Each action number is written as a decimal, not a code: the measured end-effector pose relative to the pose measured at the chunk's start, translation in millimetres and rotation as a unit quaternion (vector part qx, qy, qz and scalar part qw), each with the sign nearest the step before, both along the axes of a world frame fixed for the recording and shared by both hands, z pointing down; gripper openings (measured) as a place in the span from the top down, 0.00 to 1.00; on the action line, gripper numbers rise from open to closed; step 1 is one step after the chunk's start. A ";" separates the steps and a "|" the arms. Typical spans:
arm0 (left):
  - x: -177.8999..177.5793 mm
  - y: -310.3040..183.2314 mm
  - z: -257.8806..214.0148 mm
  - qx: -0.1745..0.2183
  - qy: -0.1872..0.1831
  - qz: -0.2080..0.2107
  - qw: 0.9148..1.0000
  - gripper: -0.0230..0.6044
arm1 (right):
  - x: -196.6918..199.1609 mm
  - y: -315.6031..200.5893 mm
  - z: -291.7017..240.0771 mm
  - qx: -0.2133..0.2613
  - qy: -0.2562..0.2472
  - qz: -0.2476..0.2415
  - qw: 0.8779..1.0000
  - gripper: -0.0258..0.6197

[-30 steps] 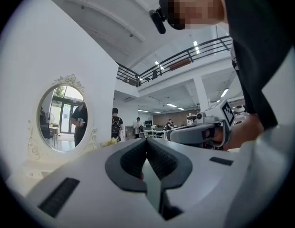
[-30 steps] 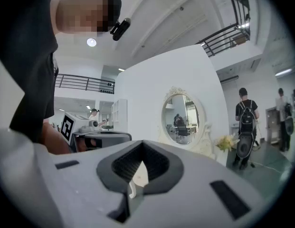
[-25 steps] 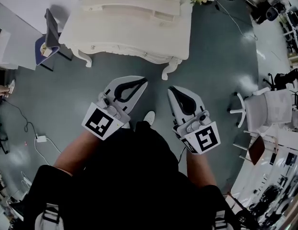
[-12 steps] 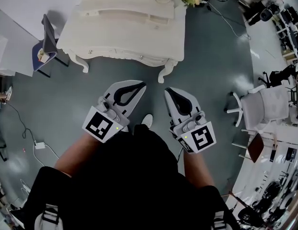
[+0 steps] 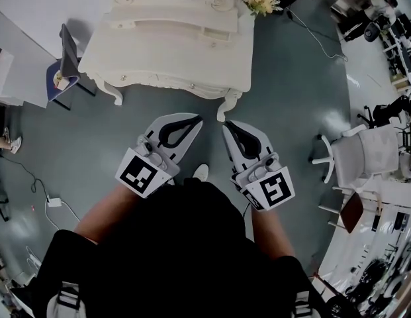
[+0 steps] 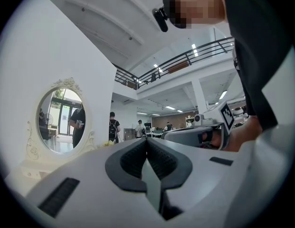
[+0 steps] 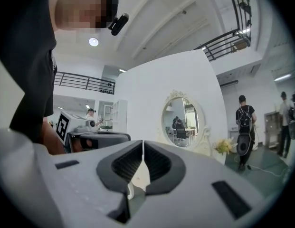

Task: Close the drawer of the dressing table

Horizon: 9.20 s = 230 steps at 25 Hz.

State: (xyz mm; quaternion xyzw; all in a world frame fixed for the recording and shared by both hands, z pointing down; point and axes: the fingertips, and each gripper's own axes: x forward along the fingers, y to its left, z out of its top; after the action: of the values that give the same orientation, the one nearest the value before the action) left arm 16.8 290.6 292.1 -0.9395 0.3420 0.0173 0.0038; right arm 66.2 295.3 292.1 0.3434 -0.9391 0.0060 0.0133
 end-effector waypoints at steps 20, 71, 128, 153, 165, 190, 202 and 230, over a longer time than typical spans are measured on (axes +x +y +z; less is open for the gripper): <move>8.9 -73.9 6.5 -0.008 -0.001 -0.063 0.998 0.98 | 20.2 -75.8 13.8 -0.012 -0.011 -0.050 0.999 0.96; -59.5 -430.1 88.6 -0.006 -0.005 0.061 0.998 0.98 | -8.0 -443.0 219.0 -0.279 0.075 0.185 0.939 0.90; -22.3 -510.7 182.1 -0.061 -0.028 0.036 0.997 0.98 | -8.9 -506.0 424.5 -0.537 0.054 0.204 0.817 0.81; -7.8 -533.2 182.1 -0.072 -0.030 0.030 0.997 0.98 | 2.9 -555.5 421.6 -0.523 0.052 0.219 0.822 0.81; -6.3 -543.3 184.3 -0.072 -0.035 0.026 0.996 0.98 | 6.2 -577.7 421.8 -0.513 0.055 0.223 0.827 0.81; -37.4 -528.5 174.0 -0.081 -0.055 0.002 0.995 0.98 | 8.9 -550.4 391.7 -0.449 0.080 0.232 0.859 0.77; -61.9 -494.1 145.0 -0.079 -0.054 0.006 0.995 0.97 | -9.9 -525.2 262.6 -0.308 -0.003 0.208 0.928 0.77; -48.9 -416.5 44.7 -0.025 -0.023 0.065 0.997 0.98 | -42.9 -407.7 35.8 -0.027 -0.006 0.126 0.992 0.96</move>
State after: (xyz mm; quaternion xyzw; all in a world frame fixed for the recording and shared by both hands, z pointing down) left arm -32.1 -125.8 336.8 -0.9597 0.2804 -0.0126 -0.0133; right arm 23.3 -112.4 327.9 0.4586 -0.8878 0.0353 0.0160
